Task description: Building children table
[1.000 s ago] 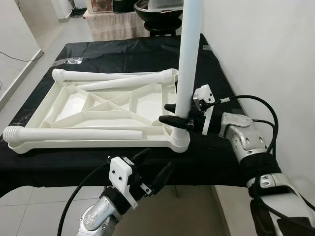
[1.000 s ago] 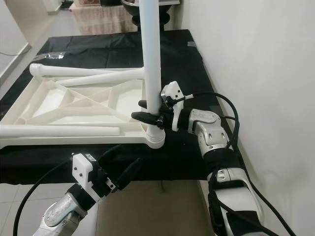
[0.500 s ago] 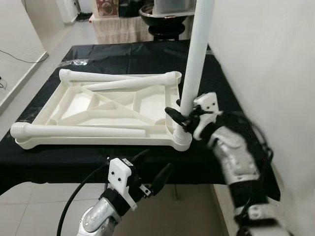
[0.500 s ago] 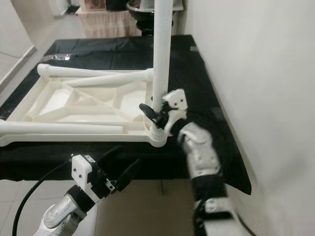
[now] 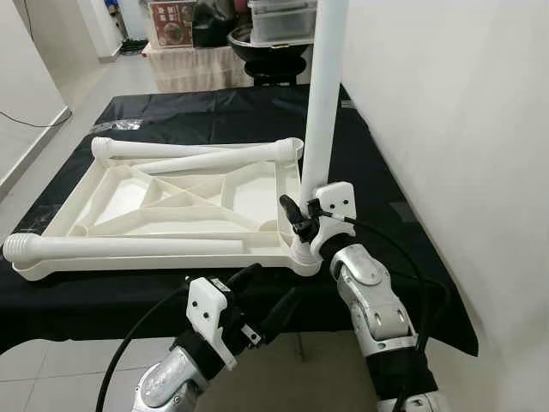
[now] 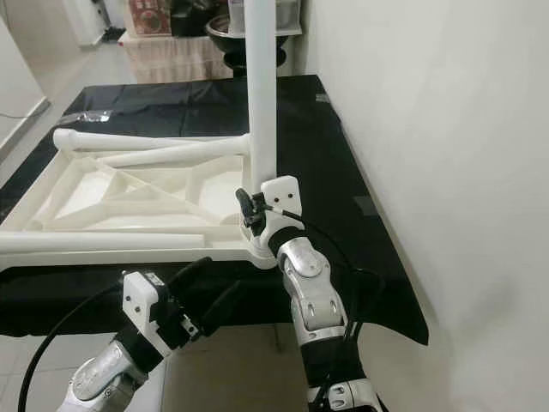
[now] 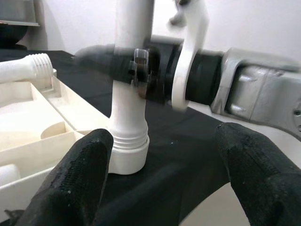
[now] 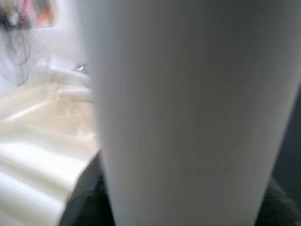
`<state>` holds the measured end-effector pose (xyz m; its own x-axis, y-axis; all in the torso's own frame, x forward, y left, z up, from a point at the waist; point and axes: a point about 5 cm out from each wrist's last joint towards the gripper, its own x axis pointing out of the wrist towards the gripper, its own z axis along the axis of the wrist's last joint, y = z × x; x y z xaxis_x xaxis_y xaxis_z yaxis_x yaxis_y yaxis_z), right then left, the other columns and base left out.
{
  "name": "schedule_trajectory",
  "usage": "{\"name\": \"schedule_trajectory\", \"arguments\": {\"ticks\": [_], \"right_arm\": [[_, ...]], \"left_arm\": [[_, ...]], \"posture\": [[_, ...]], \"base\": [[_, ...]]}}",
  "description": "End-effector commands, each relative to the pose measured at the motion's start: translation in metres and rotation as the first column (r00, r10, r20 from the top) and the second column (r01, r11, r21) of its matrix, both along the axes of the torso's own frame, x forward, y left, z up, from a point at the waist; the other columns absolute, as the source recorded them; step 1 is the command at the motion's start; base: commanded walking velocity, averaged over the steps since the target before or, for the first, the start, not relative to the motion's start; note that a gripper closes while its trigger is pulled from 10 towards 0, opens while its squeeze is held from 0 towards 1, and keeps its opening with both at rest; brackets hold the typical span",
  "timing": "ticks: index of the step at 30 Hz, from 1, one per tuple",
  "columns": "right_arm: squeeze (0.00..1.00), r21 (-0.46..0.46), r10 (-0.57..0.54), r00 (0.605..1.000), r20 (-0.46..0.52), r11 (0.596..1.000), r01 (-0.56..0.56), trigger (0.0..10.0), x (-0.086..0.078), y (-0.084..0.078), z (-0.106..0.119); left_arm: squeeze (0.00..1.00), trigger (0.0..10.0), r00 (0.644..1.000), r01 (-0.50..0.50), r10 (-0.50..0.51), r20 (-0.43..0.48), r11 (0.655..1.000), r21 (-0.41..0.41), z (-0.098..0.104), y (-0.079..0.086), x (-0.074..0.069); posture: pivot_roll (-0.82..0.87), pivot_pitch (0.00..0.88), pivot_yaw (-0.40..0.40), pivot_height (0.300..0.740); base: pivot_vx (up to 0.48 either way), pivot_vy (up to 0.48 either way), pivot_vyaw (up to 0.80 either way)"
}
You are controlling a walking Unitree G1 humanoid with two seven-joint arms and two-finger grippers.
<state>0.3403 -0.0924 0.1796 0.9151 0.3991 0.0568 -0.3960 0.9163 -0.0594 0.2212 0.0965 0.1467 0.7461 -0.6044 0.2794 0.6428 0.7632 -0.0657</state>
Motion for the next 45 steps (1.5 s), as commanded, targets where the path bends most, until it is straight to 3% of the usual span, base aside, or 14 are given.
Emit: {"name": "schedule_trajectory", "arguments": {"ticks": [1, 6, 7, 9, 10, 12, 22, 23, 24, 25, 30, 35, 40, 45], "right_arm": [[1.0, 0.023, 0.047, 0.996, -0.082, 0.999, -0.045, 10.0, -0.002, 0.0, -0.015], [1.0, 0.029, 0.266, 0.964, 0.005, 0.963, -0.266, 10.0, 0.006, -0.007, 0.011], [0.27, -0.014, 0.337, 0.941, 0.017, 0.942, -0.337, 10.0, 0.009, -0.013, 0.017], [0.27, -0.046, 0.38, 0.925, 0.022, 0.924, -0.379, 10.0, 0.01, -0.018, 0.022], [0.0, -0.087, 0.419, 0.908, 0.015, 0.905, -0.417, 10.0, 0.012, -0.023, 0.025], [0.0, -0.175, 0.509, 0.861, -0.011, 0.847, -0.503, 10.0, 0.019, -0.034, 0.034], [0.0, -0.12, 0.621, 0.783, -0.043, 0.775, -0.621, 10.0, 0.03, -0.046, 0.047], [0.0, -0.108, 0.64, 0.767, -0.048, 0.76, -0.641, 4.3, 0.031, -0.048, 0.048], [0.0, -0.108, 0.64, 0.767, -0.048, 0.76, -0.641, 4.3, 0.031, -0.048, 0.048], [0.0, -0.092, 0.664, 0.746, -0.053, 0.74, -0.666, 0.0, 0.031, -0.051, 0.05], [0.0, -0.084, 0.733, 0.675, -0.085, 0.669, -0.738, 0.0, 0.03, -0.066, 0.051], [0.0, -0.088, 0.734, 0.673, -0.089, 0.668, -0.739, 0.0, 0.03, -0.071, 0.051], [0.0, -0.099, 0.709, 0.701, -0.077, 0.694, -0.713, 0.0, 0.032, -0.076, 0.052], [0.0, -0.164, 0.608, 0.791, -0.063, 0.776, -0.609, 0.0, 0.035, -0.08, 0.046]], "left_arm": [[0.0, 10.0, 0.999, -0.009, 0.01, -0.031, 1.0, 0.013, -0.007, 0.002, -0.001], [0.0, 10.0, 1.0, -0.004, 0.004, -0.031, 1.0, 0.011, -0.007, 0.001, -0.001], [0.0, 10.0, 1.0, -0.003, 0.003, -0.031, 1.0, 0.01, -0.007, 0.0, -0.001], [0.0, 10.0, 1.0, -0.002, 0.003, -0.031, 1.0, 0.01, -0.007, 0.0, -0.001], [0.0, 10.0, 1.0, -0.002, 0.003, -0.03, 1.0, 0.009, -0.006, 0.0, -0.001], [0.0, 10.0, 1.0, -0.005, 0.005, -0.028, 1.0, 0.006, -0.005, -0.001, -0.004], [0.0, 10.0, 0.999, -0.001, 0.001, -0.034, 1.0, 0.011, -0.003, -0.001, -0.012], [0.0, 10.0, 0.999, 0.001, 0.0, -0.037, 1.0, 0.012, -0.003, -0.001, -0.013], [0.0, 10.0, 0.999, 0.001, 0.0, -0.037, 1.0, 0.012, -0.003, -0.001, -0.013], [0.0, 10.0, 0.999, 0.003, -0.003, -0.04, 1.0, 0.013, -0.003, -0.001, -0.016], [0.0, 10.0, 0.998, 0.008, -0.007, -0.054, 1.0, 0.019, -0.002, 0.001, -0.025], [0.0, 10.0, 0.998, 0.011, -0.01, -0.063, 1.0, 0.023, -0.002, 0.003, -0.028], [0.0, 10.0, 0.998, 0.013, -0.011, -0.069, 1.0, 0.025, -0.002, 0.004, -0.03], [0.0, 10.0, 0.997, 0.014, -0.011, -0.076, 1.0, 0.027, -0.003, 0.003, -0.031]], "posture": [[0.03, 0.155, 0.037, 0.74], [0.04, 0.152, 0.037, 0.74], [0.04, 0.153, 0.034, 0.74], [0.04, 0.153, 0.034, 0.74], [0.05, 0.156, 0.029, 0.74], [0.06, 0.163, 0.027, 0.74], [0.09, 0.194, 0.039, 0.74], [0.09, 0.194, 0.039, 0.74], [0.09, 0.194, 0.039, 0.74], [0.1, 0.204, 0.044, 0.74], [0.12, 0.229, 0.059, 0.74], [0.12, 0.238, 0.066, 0.74], [0.11, 0.242, 0.067, 0.74], [0.09, 0.234, 0.056, 0.74]], "base": [[0.0, 0.0, 0.0], [0.0, 0.0, 0.0], [0.0, 0.0, 0.0], [0.0, 0.0, 0.0], [0.0, 0.0, 0.0], [0.0, 0.0, 0.0], [0.0, 0.0, 0.0], [0.0, 0.0, 0.0], [0.0, 0.0, 0.0], [0.0, 0.0, 0.0], [0.0, 0.0, 0.0], [0.0, 0.0, 0.0], [0.0, 0.0, 0.0], [0.0, 0.0, 0.0]]}}
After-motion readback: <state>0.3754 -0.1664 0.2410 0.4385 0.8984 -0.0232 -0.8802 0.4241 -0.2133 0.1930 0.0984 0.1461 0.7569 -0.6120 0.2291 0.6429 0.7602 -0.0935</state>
